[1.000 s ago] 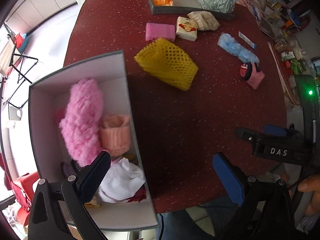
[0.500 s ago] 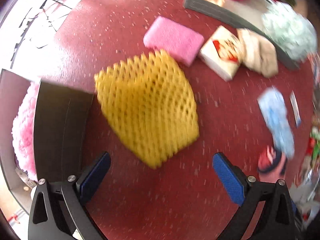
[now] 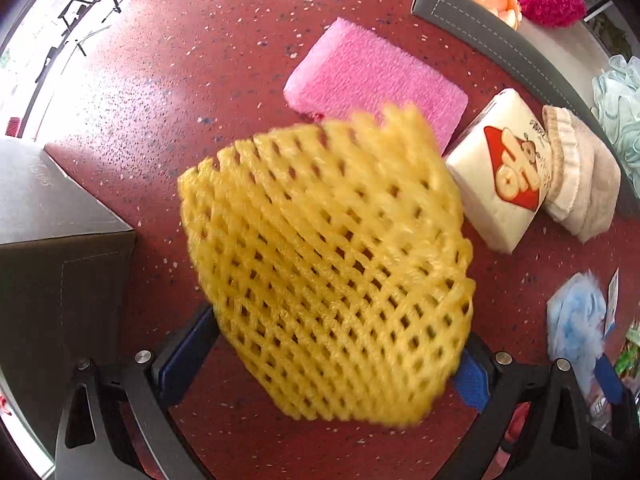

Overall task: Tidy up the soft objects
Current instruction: 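Grasp the yellow foam net with the left tool while the right tool grasps the blue fluffy item, then lift and carry the yellow net and blue fluffy item toward the white box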

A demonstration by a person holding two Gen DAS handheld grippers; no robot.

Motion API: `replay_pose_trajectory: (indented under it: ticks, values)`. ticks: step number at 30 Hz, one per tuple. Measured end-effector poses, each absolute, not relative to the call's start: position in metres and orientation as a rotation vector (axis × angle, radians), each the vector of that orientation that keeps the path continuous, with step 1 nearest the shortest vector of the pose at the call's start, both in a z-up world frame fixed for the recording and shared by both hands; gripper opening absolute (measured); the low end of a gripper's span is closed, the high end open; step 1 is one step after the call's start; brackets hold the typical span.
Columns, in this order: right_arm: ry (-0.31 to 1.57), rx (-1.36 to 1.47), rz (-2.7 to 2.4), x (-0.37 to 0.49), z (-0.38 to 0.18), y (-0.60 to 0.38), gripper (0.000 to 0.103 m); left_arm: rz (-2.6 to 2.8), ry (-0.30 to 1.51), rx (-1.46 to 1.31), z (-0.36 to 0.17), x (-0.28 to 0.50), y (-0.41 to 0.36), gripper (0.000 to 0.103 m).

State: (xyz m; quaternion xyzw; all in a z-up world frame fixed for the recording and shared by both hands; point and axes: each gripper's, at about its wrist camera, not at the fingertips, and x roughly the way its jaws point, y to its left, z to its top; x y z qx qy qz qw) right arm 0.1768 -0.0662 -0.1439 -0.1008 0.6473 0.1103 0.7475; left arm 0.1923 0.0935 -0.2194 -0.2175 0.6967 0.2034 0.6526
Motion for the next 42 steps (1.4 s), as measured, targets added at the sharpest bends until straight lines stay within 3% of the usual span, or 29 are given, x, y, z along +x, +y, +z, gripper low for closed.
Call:
replay_pose_trajectory:
  ticks: [7, 9, 10, 11, 12, 13, 14, 16, 19, 30, 42]
  values:
    - [1.446, -0.246, 0.268, 0.194, -0.172, -0.060, 0.102, 0.457, 1.589, -0.495, -0.219, 0.198, 0.091, 0.103]
    - [1.447, -0.262, 0.258, 0.195, -0.173, -0.061, 0.094, 0.453, 1.602, -0.490, -0.219, 0.199, 0.097, 0.101]
    - [1.442, -0.285, 0.234, 0.196, -0.172, -0.061, 0.088, 0.448, 1.601, -0.474, -0.218, 0.209, 0.097, 0.095]
    - [1.432, -0.288, 0.229, 0.197, -0.170, -0.060, 0.075, 0.434, 1.595, -0.451, -0.215, 0.215, 0.100, 0.086]
    - [1.418, -0.277, 0.233, 0.197, -0.165, -0.061, 0.053, 0.415, 1.585, -0.439, -0.212, 0.217, 0.098, 0.080]
    - [1.415, -0.273, 0.240, 0.197, -0.162, -0.063, 0.043, 0.397, 1.579, -0.435, -0.209, 0.232, 0.101, 0.067]
    - [1.427, -0.257, 0.255, 0.198, -0.161, -0.065, 0.040, 0.389, 1.568, -0.423, -0.205, 0.234, 0.098, 0.053]
    - [1.438, -0.232, 0.269, 0.196, -0.157, -0.065, 0.036, 0.359, 1.550, -0.389, -0.198, 0.239, 0.094, 0.035]
    - [1.415, -0.206, 0.279, 0.187, -0.143, -0.064, 0.036, 0.301, 1.541, -0.349, -0.193, 0.245, 0.090, 0.019]
    - [1.334, -0.014, 0.360, 0.158, -0.074, -0.067, 0.036, 0.068, 1.503, -0.252, -0.151, 0.207, 0.086, 0.017]
    - [1.502, 0.103, 0.387, 0.050, -0.083, -0.070, 0.037, -0.029, 1.556, -0.127, -0.115, 0.107, 0.070, 0.017]
